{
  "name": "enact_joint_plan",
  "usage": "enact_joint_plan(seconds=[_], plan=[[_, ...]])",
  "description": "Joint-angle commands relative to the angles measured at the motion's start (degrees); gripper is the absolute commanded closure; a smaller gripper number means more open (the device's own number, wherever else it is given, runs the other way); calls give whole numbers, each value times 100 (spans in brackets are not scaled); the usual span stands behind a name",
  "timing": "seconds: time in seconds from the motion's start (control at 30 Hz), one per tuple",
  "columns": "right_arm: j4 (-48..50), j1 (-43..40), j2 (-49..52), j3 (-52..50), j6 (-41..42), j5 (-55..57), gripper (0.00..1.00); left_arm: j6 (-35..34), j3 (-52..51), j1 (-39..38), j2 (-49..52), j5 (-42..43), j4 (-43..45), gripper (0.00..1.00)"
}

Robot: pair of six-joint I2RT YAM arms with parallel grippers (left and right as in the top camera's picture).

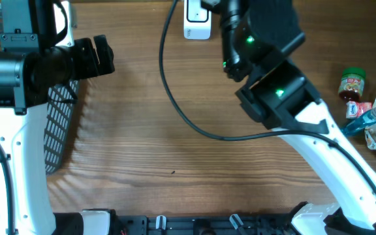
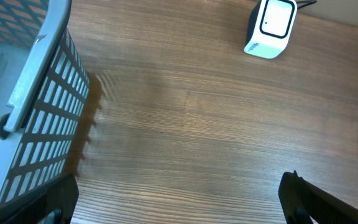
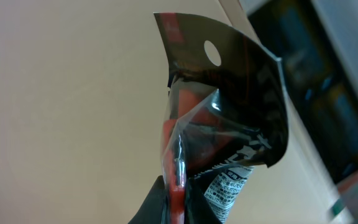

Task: Scan the item barcode
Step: 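Raise the black package close in front of the white scanner face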

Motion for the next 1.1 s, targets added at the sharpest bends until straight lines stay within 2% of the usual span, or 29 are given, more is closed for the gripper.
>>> enact_joint_plan(seconds=[0.0,0.13,0.27,0.33,0.57,0.7,0.8,0.97,1.07], plan=[[127,142,155,74,-2168,-562,95,-55,50,-26,11,72,0,0],[621,293,199,70,-3624,-1058,95,-55,50,-26,11,70,0,0],[1886,321,299,68,-4190,-1473,95,-55,50,-26,11,70,0,0],[2120,321,330,68,-4297,-1600,94,-55,50,-26,11,70,-2,0],[2157,321,339,52,-3991,-1569,95,-55,50,-26,11,72,0,0],[2096,264,385,11,-2903,-1421,95,-55,50,-26,11,72,0,0],[2142,125,516,-269,-2562,-1357,95,-55,50,-26,11,70,-2,0],[3532,103,732,-940,-2610,-1392,95,-55,48,-26,11,72,0,0],[4583,61,817,-1504,-3001,-1843,95,-55,50,-26,11,70,0,0]])
